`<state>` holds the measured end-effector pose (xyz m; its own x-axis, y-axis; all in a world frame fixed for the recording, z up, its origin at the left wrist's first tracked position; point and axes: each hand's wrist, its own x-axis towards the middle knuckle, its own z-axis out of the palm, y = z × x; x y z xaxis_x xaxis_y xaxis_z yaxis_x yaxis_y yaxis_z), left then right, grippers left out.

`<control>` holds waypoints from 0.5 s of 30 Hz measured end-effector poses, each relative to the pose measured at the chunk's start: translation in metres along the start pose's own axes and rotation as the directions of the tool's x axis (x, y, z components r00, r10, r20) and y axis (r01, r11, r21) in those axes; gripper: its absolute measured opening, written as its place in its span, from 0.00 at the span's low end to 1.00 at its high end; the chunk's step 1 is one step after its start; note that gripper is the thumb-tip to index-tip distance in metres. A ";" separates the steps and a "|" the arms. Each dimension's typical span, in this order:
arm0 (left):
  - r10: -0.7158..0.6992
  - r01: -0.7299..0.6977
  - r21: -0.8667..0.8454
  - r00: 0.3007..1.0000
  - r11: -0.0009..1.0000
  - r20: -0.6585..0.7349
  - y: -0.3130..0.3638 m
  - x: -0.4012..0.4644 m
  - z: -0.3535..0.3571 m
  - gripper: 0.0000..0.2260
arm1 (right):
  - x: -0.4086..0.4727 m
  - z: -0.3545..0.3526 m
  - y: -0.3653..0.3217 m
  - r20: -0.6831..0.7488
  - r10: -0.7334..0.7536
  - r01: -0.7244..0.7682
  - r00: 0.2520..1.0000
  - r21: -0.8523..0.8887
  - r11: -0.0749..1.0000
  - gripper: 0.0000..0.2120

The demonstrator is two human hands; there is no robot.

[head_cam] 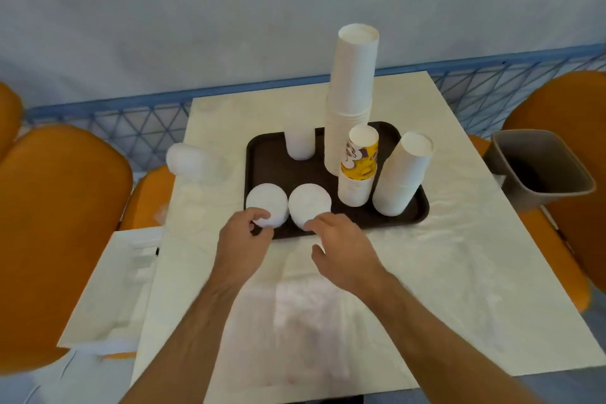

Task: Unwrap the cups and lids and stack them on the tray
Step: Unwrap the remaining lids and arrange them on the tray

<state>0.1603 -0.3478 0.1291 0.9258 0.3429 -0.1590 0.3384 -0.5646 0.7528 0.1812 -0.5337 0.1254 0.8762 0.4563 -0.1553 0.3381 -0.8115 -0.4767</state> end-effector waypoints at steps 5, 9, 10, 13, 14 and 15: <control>-0.079 0.089 0.082 0.990 0.993 -0.119 -0.040 0.063 -0.044 0.15 | 0.043 0.017 -0.050 0.067 -0.052 0.054 0.996 -0.036 0.998 0.23; -0.089 0.110 0.138 0.985 0.984 -0.145 -0.066 0.128 -0.074 0.29 | 0.075 0.038 -0.084 0.117 -0.065 0.072 0.991 -0.061 0.996 0.24; -0.092 0.114 0.172 0.987 0.979 -0.132 -0.071 0.146 -0.081 0.34 | 0.083 0.045 -0.091 0.127 -0.061 0.069 0.990 -0.064 0.996 0.24; -0.108 0.124 0.257 0.991 0.958 -0.078 -0.084 0.191 -0.090 0.43 | 0.103 0.065 -0.109 0.174 -0.034 0.043 0.984 -0.050 0.998 0.24; -0.120 0.133 0.295 0.991 0.946 -0.062 -0.088 0.202 -0.090 0.44 | 0.108 0.071 -0.114 0.196 -0.031 0.041 0.980 -0.047 0.998 0.25; -0.134 0.141 0.338 0.990 0.931 -0.045 -0.091 0.211 -0.090 0.46 | 0.113 0.077 -0.118 0.218 -0.032 0.044 0.975 -0.052 0.998 0.26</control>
<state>0.3102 -0.1564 0.0850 0.8638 0.4486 -0.2295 0.5023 -0.7306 0.4625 0.2134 -0.3583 0.0975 0.7692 0.5502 -0.3249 0.3938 -0.8086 -0.4371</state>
